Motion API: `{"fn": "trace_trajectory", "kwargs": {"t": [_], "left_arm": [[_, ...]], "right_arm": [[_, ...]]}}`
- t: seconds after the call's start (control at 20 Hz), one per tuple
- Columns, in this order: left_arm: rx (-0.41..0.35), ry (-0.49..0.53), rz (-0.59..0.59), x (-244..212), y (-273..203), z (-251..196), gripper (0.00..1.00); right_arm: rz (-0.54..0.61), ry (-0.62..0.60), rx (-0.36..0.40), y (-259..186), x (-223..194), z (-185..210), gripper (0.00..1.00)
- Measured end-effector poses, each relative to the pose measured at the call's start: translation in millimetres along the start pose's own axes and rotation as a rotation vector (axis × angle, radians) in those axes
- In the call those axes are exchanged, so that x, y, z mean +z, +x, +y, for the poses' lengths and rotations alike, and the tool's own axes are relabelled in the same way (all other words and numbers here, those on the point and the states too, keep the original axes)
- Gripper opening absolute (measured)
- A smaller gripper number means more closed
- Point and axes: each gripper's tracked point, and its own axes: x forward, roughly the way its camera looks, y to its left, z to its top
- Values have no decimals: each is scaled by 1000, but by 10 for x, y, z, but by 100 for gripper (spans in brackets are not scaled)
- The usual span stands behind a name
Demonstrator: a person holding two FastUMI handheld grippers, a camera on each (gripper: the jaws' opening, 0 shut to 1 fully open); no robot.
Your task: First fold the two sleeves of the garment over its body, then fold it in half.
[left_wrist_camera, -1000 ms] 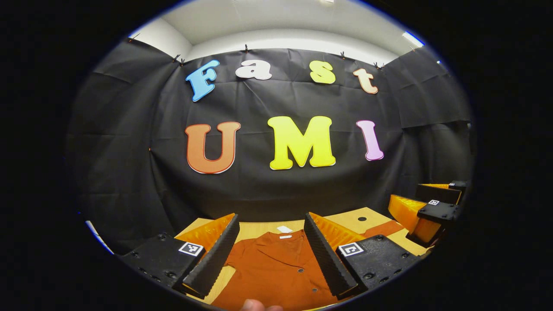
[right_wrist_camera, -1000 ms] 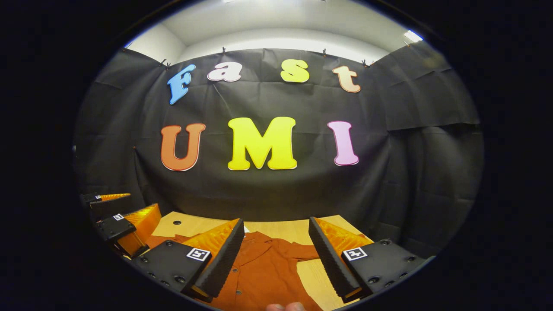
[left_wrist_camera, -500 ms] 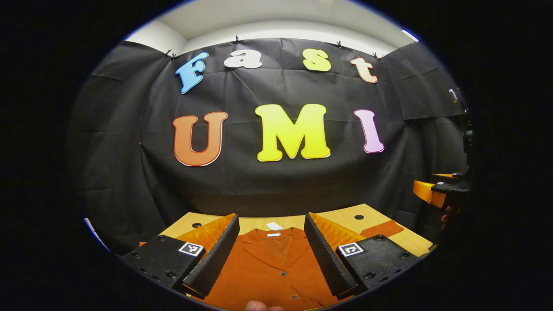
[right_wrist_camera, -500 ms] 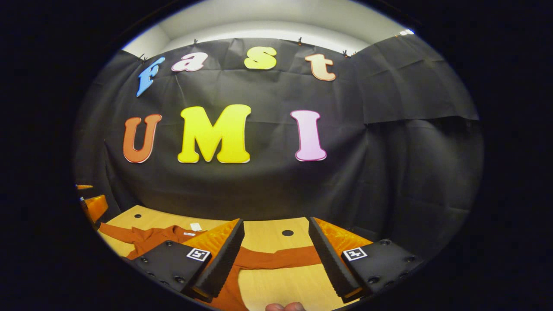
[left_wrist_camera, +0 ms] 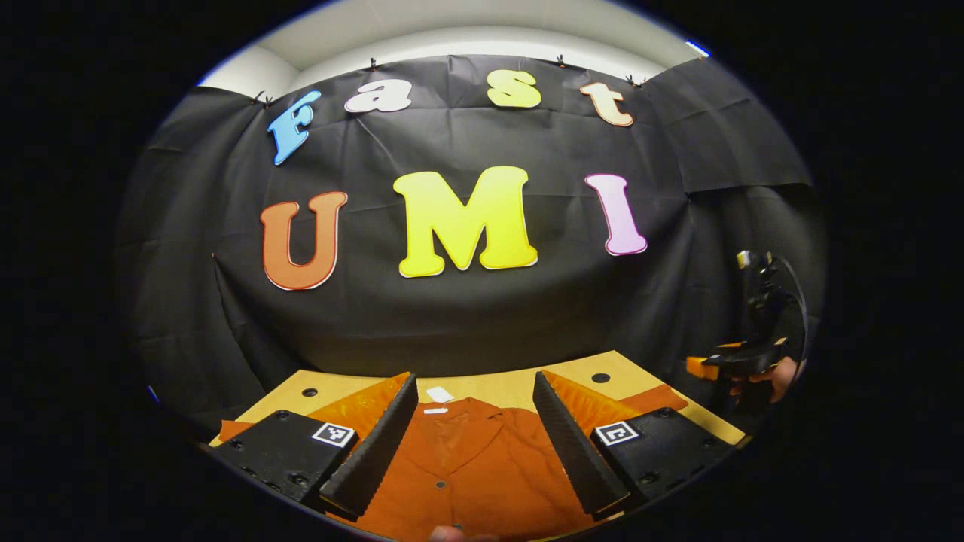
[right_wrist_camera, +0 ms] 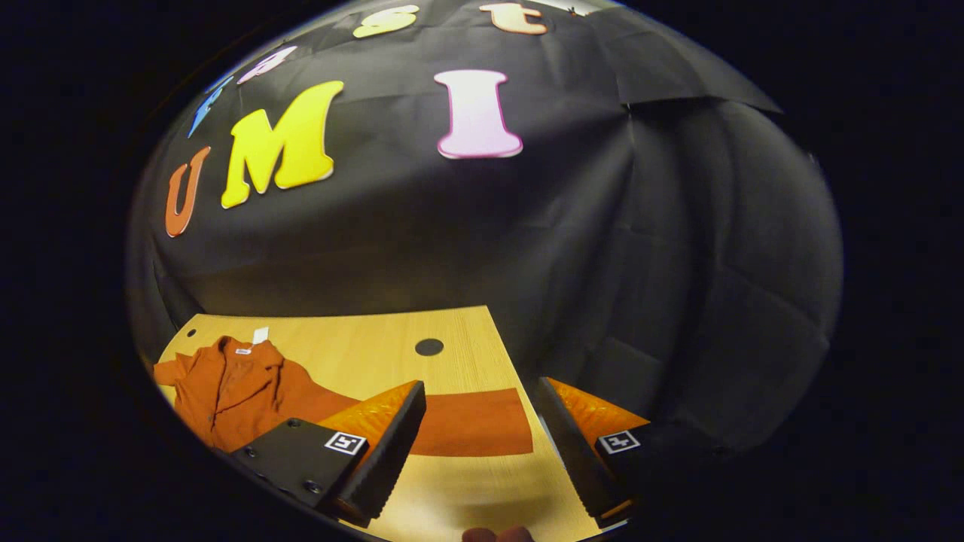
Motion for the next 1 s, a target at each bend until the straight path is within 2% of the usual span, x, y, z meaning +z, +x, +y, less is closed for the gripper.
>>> {"fn": "trace_trajectory", "kwargs": {"t": [0.15,0.3,0.55,0.7,0.85,0.9,1.0], "left_arm": [[-36,22,24,-35,54,-217,99],[-13,33,52,-85,117,-220,98],[24,25,152,-362,170,-171,99],[30,5,197,-475,196,-219,99],[0,29,179,-447,255,-307,99],[-18,28,178,-455,286,-400,99],[-22,30,182,-462,279,-428,99]], "right_arm": [[114,-19,12,492,-389,-213,95],[167,-25,31,887,-613,-335,95],[176,25,72,1375,-661,-353,95],[238,47,69,1578,-853,-368,95],[272,128,101,1574,-950,-382,96],[285,160,110,1484,-930,-397,94],[286,107,107,1507,-994,-475,69]]}}
